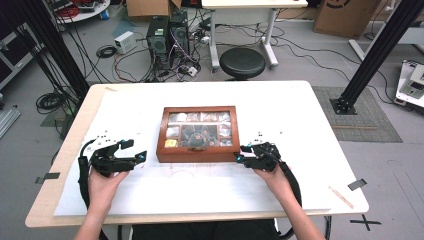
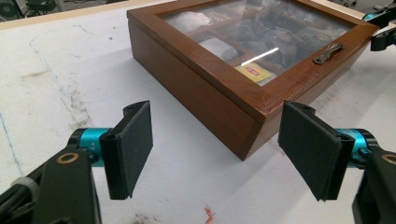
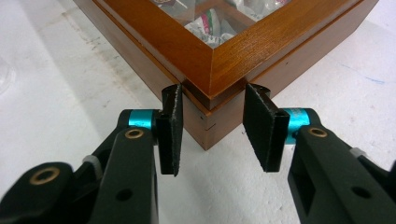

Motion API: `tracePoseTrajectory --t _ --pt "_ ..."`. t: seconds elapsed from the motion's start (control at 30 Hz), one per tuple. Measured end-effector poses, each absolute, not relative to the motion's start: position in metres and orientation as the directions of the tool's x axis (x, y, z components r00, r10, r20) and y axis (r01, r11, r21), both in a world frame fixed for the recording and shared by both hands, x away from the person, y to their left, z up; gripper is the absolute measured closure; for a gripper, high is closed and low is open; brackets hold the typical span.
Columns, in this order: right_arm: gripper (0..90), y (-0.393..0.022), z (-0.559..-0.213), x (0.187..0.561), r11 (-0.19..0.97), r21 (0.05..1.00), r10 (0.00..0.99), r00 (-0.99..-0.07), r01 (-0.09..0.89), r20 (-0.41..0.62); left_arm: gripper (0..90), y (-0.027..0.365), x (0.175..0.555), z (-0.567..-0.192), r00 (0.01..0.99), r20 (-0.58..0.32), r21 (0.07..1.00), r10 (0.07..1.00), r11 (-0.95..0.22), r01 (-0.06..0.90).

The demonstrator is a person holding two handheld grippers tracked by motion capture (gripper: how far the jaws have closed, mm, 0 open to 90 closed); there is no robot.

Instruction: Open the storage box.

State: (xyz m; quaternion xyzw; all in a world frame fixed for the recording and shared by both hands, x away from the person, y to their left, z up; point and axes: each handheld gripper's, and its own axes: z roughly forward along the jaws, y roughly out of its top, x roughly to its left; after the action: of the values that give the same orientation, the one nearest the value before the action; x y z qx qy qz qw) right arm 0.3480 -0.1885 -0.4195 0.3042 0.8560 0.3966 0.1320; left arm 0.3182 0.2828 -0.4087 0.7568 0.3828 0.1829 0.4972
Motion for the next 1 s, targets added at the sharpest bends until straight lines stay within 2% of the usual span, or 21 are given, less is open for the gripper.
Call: tracePoseTrajectory --t 0.1,0.53,0.57,1.0 --pt "65.3 -0.188 -0.418 0.347 0.501 0.768 0.623 -0.782 0.399 0.0 26.3 0.282 0.318 -0.409 0.641 -0.107 0.893 0.76 -0.211 0.399" --pt "65.5 -0.187 -0.412 0.343 0.476 0.795 0.652 -0.758 0.377 -0.032 26.3 0.279 0.318 -0.408 0.649 -0.11 0.893 0.753 -0.211 0.397" --pt "61.3 -0.187 -0.41 0.342 0.466 0.802 0.671 -0.74 0.373 -0.046 26.3 0.279 0.318 -0.408 0.649 -0.111 0.894 0.752 -0.21 0.396" --pt "57.7 -0.187 -0.4 0.342 0.438 0.834 0.69 -0.72 0.336 -0.072 26.3 0.28 0.317 -0.407 0.649 -0.12 0.897 0.752 -0.197 0.395"
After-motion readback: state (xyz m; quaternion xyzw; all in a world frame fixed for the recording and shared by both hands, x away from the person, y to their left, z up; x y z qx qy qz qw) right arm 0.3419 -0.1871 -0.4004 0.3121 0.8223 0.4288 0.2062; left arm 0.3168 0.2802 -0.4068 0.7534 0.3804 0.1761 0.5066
